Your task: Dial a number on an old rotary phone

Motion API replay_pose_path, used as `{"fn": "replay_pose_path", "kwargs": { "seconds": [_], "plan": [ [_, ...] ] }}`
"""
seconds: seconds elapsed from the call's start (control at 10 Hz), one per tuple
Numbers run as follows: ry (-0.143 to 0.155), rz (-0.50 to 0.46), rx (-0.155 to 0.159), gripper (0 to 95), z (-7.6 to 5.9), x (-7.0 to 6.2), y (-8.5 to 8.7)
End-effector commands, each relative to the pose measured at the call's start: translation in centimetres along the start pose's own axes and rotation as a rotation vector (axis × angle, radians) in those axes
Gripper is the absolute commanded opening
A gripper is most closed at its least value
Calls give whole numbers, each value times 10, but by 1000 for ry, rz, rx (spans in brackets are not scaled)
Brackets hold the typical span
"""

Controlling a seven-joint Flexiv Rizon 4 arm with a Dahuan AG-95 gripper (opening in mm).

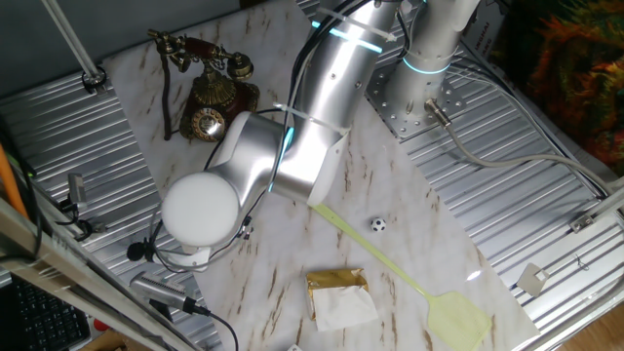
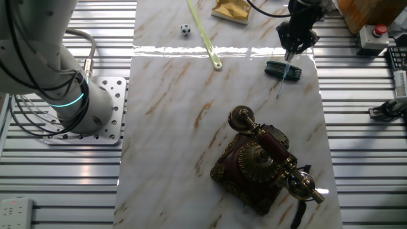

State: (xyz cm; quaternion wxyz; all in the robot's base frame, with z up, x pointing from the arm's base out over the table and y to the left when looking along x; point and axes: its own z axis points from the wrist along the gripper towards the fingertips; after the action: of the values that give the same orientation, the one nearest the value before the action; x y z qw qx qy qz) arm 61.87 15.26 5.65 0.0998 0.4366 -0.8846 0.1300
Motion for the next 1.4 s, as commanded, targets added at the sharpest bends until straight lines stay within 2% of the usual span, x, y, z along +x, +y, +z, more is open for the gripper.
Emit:
{"fn": "replay_pose_path", "kwargs": {
  "seconds": [0.1, 0.9, 1.4],
  "plan": [
    [9, 0, 3, 0, 0, 0, 0],
    [28, -4, 17, 0, 3, 0, 1],
    [30, -13, 14, 0, 3, 0, 1]
  ]
}}
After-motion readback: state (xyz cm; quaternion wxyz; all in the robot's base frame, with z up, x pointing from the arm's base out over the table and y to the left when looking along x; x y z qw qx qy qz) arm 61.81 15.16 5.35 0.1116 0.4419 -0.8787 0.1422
